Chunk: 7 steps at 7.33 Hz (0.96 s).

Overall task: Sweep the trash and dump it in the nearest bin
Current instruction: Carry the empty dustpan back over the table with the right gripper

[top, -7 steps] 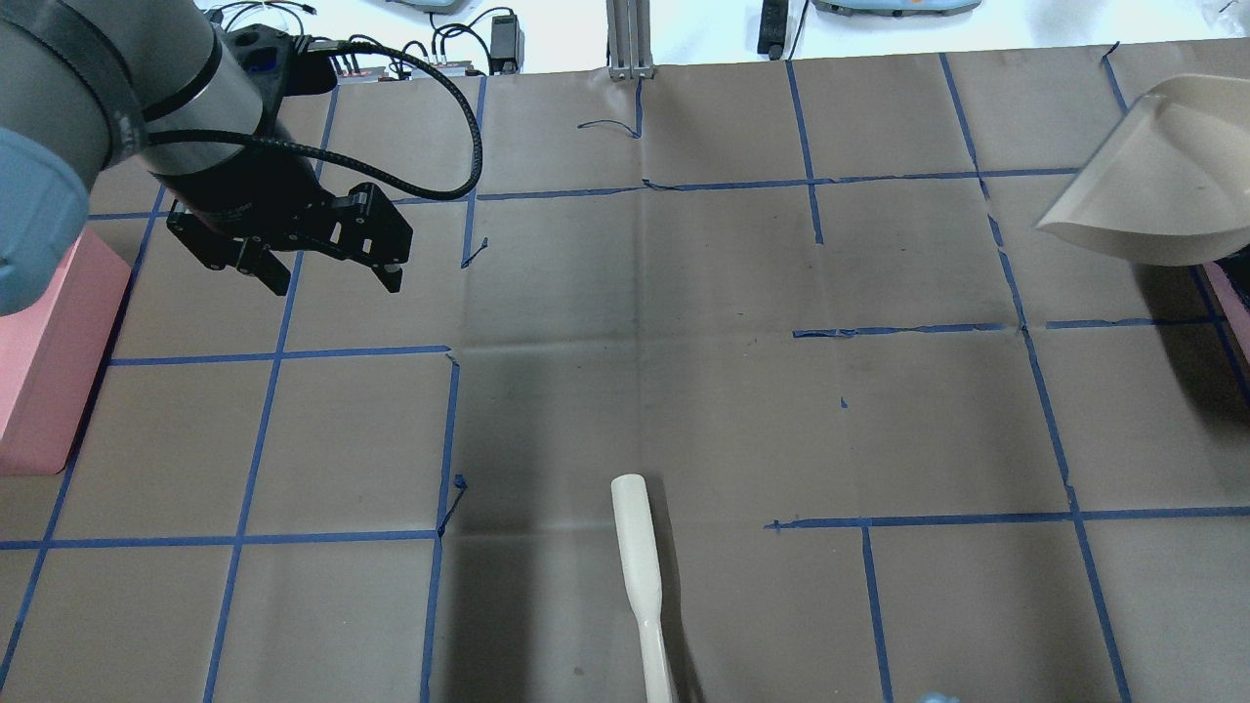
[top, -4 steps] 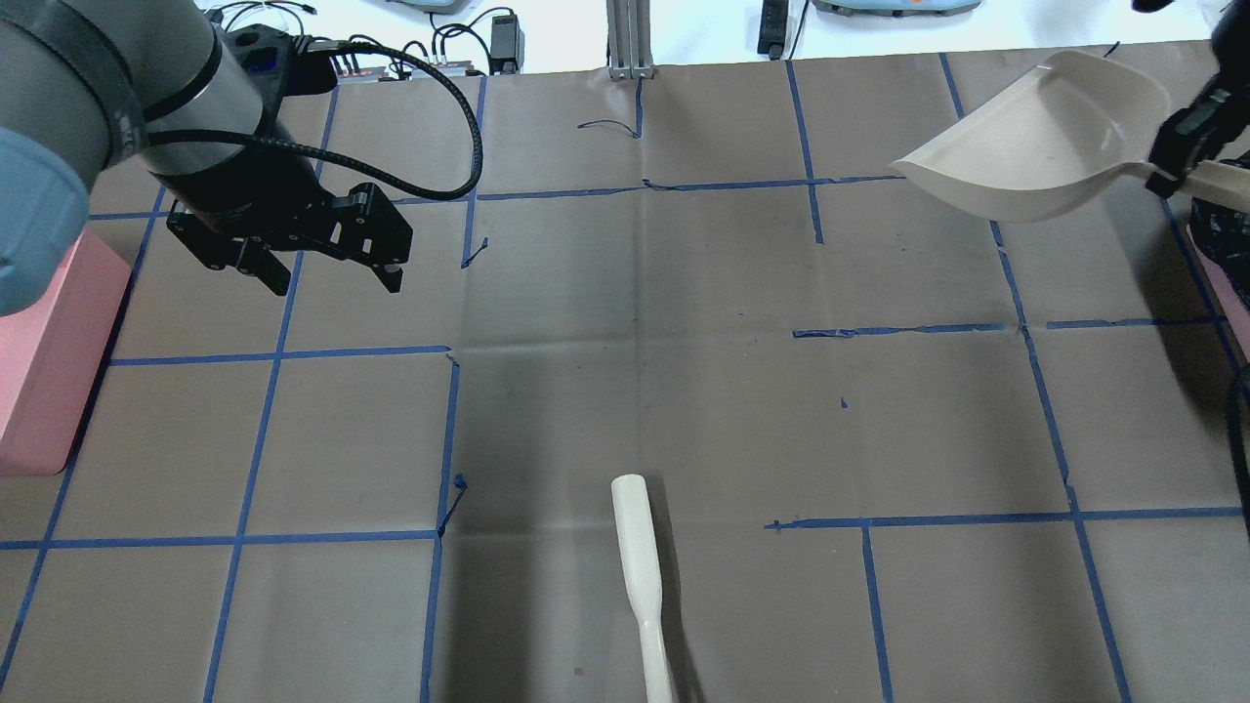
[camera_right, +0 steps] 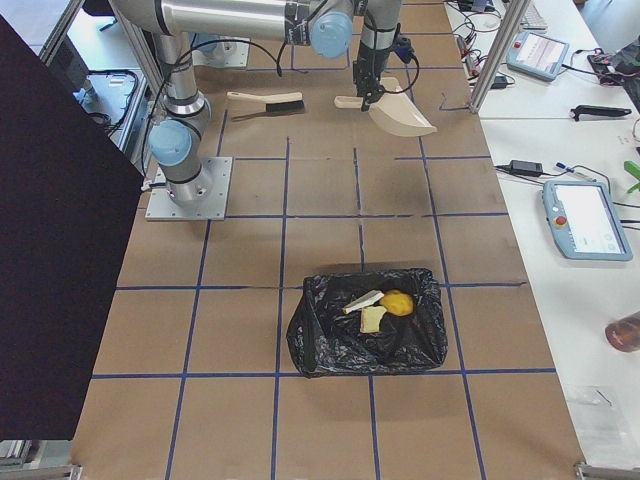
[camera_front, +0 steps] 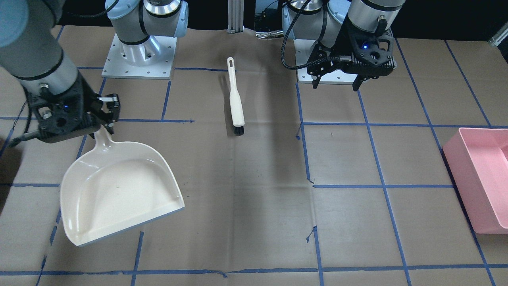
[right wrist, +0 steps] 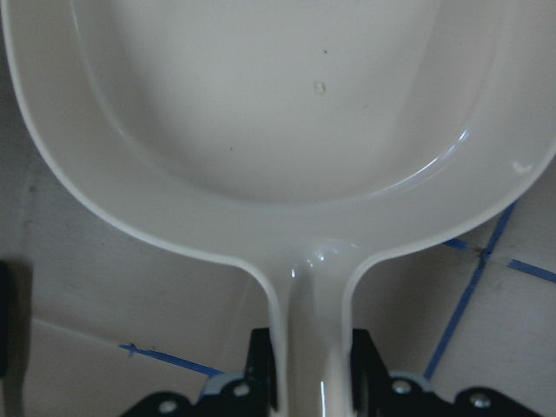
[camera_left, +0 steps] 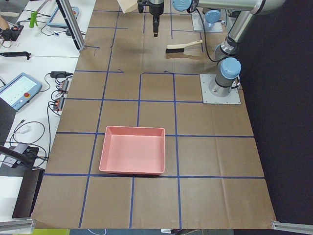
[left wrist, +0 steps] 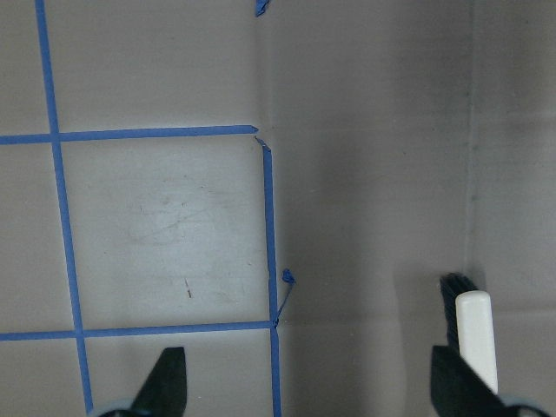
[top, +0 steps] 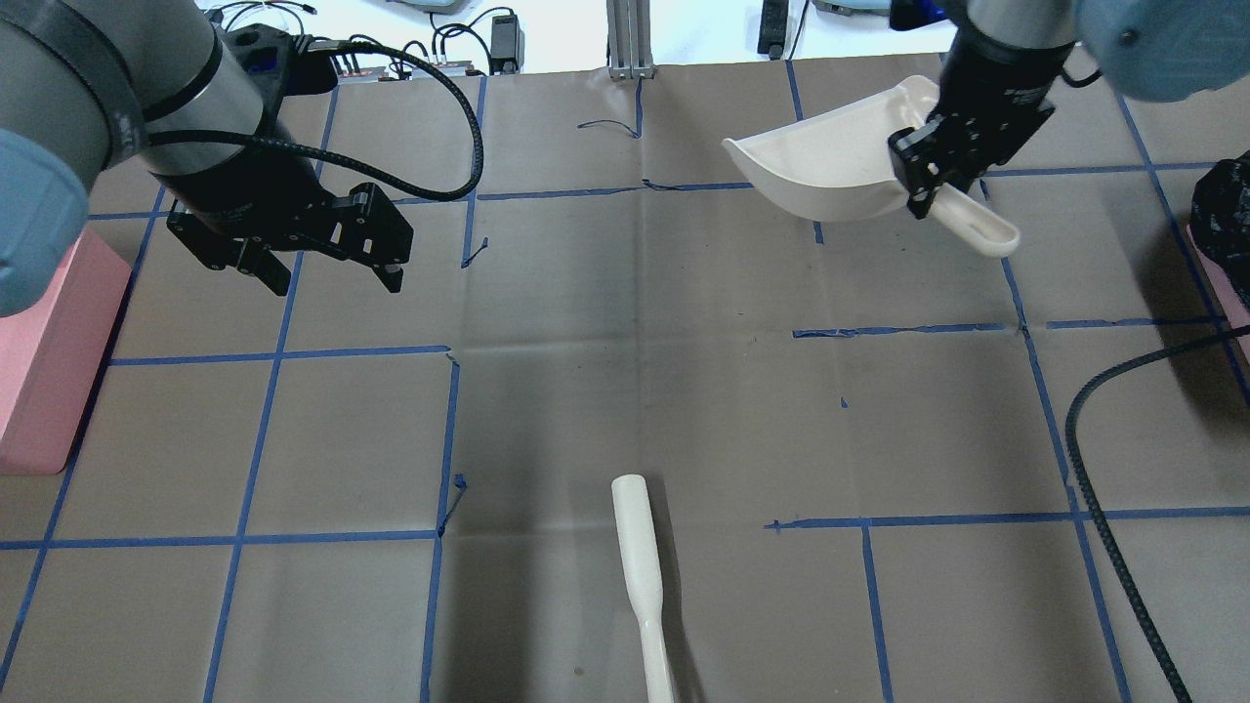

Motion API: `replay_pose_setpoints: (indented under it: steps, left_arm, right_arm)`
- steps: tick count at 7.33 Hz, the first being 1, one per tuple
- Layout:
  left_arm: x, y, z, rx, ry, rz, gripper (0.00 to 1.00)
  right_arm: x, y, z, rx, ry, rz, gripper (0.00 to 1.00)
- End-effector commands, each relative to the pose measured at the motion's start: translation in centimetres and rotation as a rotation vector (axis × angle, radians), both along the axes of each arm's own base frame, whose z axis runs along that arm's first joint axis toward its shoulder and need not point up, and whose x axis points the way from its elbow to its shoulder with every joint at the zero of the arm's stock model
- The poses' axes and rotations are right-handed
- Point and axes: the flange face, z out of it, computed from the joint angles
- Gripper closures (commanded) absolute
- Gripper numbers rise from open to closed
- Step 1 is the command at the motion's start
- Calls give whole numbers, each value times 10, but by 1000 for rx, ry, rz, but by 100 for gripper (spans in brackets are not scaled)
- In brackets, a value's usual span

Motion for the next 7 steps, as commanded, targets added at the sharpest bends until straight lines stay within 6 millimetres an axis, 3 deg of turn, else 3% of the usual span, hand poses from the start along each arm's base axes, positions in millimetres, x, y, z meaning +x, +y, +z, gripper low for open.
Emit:
replay_pose_setpoints:
  steps: [1, 2, 4, 7]
  left_arm:
    - [0, 0, 0, -1, -1, -1, 0]
    - [0, 0, 1, -2, -1, -4, 0]
    - [1, 0, 0, -1, -3, -3, 0]
    - [2, 1, -2, 7, -23, -3, 0]
  right_arm:
    - [103, -6, -40, -36, -33, -90, 94]
    - [146, -12, -67, -75, -35, -144, 94]
    - [202, -19, -118, -103, -42, -185, 94]
    - [240, -9, -169, -47, -16, -210, 94]
